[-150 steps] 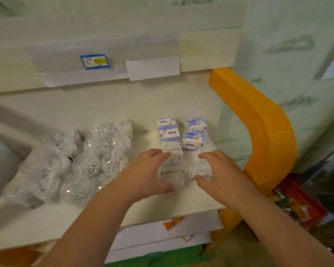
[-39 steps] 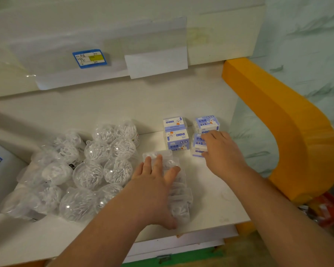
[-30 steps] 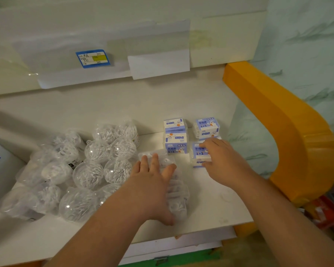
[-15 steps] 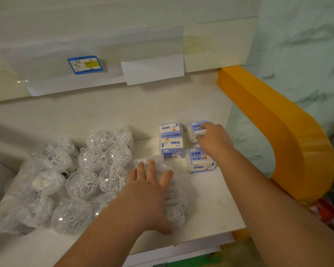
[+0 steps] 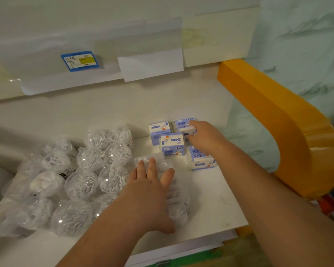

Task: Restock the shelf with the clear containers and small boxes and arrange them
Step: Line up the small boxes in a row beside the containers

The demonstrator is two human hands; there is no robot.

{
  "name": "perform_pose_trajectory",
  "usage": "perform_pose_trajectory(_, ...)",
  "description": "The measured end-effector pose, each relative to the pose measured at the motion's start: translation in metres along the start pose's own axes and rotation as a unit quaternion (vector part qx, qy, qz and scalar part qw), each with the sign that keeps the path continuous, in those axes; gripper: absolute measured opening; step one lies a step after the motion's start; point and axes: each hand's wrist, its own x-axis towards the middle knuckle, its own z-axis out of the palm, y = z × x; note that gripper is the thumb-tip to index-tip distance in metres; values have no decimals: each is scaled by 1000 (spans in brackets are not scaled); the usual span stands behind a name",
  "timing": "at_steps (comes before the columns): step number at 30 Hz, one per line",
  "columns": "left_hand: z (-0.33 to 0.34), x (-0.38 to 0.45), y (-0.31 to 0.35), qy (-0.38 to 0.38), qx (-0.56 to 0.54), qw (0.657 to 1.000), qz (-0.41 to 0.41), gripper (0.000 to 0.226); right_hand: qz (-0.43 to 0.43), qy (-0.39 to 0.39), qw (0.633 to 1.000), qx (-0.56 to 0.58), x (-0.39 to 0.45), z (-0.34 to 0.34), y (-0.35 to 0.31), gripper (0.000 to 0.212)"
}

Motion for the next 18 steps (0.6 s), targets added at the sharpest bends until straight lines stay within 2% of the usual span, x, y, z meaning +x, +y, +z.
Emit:
perform_pose_trajectory(2,0,-1,0,1,2,1000,2,130,8,28,999,-28,-9,-4,-4,43)
perform_pose_trajectory(5,-2,-1,1,0,2,1000,2,129,21,60,997,-47,-39,-14,-6,62)
perform_pose_trajectory(8,-1,0,1,-4,7,1000,0,128,15,2,995,-103,-78,-18,-4,78)
perform_pose_trajectory(11,-2,-1,1,-2,3,1000,2,126,-3,-13,992,-128,-92,-10,6,66)
perform_pose_trajectory(14,-2,-2,1,2,-5,1000,3,125,-7,24,994,-103,-83,-3,15,56)
perform_pose_trajectory(18,-1,-3,0,1,-10,1000,4,125,-1,78,994,-79,-65,2,21,54)
